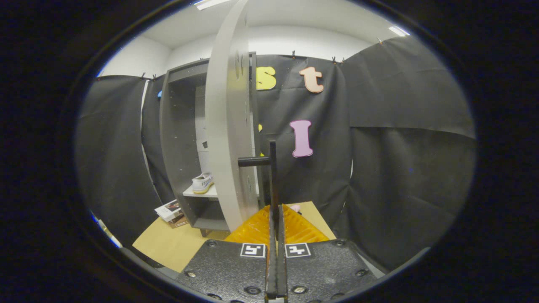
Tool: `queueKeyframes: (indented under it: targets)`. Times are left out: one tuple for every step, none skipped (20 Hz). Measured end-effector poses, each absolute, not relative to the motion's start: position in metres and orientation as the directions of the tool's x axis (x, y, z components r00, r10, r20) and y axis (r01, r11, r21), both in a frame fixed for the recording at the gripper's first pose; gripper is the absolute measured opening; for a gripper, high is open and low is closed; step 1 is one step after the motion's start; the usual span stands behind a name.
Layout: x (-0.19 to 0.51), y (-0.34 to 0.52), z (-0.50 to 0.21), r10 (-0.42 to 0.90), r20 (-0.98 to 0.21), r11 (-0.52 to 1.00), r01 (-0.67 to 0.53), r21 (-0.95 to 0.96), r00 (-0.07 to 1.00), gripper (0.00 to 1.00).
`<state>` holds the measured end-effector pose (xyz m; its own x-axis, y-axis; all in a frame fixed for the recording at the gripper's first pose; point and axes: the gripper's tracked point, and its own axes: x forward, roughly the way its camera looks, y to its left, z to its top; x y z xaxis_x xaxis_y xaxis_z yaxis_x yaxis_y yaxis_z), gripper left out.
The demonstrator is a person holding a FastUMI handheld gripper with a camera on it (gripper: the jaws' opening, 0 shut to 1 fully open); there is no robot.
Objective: Open the shoe cabinet door, grab the shoes and put them into the shoe cabinet, then close the shoe cabinet door.
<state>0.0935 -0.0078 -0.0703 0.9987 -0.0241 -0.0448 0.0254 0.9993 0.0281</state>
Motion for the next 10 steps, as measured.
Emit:
queueKeyframes:
  targets:
    - [0.091, -0.007, -0.071, -0.023, -0.047, 0.999, 0.024, 0.029, 0.999, 0.04]
    - [0.090, -0.007, -0.072, -0.026, -0.051, 0.999, 0.027, 0.026, 0.998, 0.04]
    - [0.087, -0.010, -0.072, -0.042, -0.049, 0.999, 0.043, 0.020, 0.998, 0.04]
    - [0.086, -0.015, -0.071, -0.063, -0.043, 0.998, 0.063, 0.008, 0.997, 0.04]
    - [0.082, -0.021, -0.071, -0.087, -0.040, 0.996, 0.087, -0.004, 0.995, 0.04]
    - [0.079, -0.026, -0.072, -0.106, -0.042, 0.994, 0.106, -0.016, 0.993, 0.04]
    - [0.080, -0.028, -0.074, -0.115, -0.048, 0.993, 0.114, -0.024, 0.992, 0.04]
    - [0.077, -0.028, -0.077, -0.120, -0.060, 0.993, 0.118, -0.023, 0.991, 0.09]
    - [0.072, -0.028, -0.083, -0.121, -0.076, 0.993, 0.120, -0.018, 0.990, 0.20]
    - [0.065, -0.024, -0.087, -0.115, -0.091, 0.993, 0.115, -0.009, 0.989, 0.32]
